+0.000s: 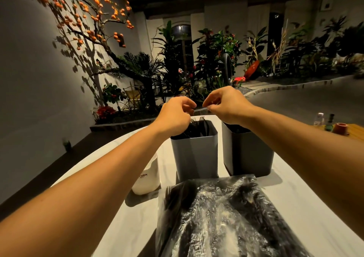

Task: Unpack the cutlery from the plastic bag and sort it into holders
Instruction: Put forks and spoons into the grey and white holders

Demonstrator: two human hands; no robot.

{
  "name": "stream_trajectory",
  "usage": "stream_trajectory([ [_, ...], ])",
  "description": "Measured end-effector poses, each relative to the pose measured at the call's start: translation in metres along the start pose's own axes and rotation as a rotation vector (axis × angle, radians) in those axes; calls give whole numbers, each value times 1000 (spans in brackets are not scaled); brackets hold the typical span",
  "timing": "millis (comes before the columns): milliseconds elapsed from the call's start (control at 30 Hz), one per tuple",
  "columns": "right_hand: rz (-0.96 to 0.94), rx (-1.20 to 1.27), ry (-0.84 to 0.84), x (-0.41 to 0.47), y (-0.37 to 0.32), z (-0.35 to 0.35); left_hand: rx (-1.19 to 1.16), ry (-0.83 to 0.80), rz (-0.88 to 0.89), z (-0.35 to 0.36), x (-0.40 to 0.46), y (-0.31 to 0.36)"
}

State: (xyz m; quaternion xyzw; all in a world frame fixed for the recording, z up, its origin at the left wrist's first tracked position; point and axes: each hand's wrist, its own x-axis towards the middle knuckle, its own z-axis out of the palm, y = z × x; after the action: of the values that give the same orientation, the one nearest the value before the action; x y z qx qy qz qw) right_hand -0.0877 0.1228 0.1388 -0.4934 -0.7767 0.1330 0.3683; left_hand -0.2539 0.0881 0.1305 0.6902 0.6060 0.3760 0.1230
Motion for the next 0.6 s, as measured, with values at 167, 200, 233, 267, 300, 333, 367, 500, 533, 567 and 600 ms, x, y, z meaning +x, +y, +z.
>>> stream_trajectory([
  [167,-27,59,-53,-29,-20,-15,-8,-17,62,-11,-27,20],
  [200,-28,75,-62,-38,-24,-19,-12,-21,63,-13,-36,22],
  [233,-26,91,-77,-49,-27,-22,-18,-35,61,-14,-46,24],
  [267,-26,106,-102,-61,-31,-26,-23,-57,57,-16,-59,26],
  [300,-21,120,-134,-74,-35,-29,-22,-84,56,-18,-71,28],
  [333,-14,129,-174,-85,-38,-32,-12,-116,58,-19,-82,29],
  [367,-11,134,-208,-102,-42,-35,17,-154,61,-19,-100,31],
  [500,-22,140,-268,-148,-52,-43,103,-314,53,-20,-157,37],
  [533,-24,142,-281,-160,-54,-45,120,-369,45,-21,-172,38],
  [567,-24,149,-299,-170,-56,-45,139,-435,43,-21,-184,39],
  [600,-24,156,-330,-183,-58,-45,155,-501,45,-21,-199,40],
])
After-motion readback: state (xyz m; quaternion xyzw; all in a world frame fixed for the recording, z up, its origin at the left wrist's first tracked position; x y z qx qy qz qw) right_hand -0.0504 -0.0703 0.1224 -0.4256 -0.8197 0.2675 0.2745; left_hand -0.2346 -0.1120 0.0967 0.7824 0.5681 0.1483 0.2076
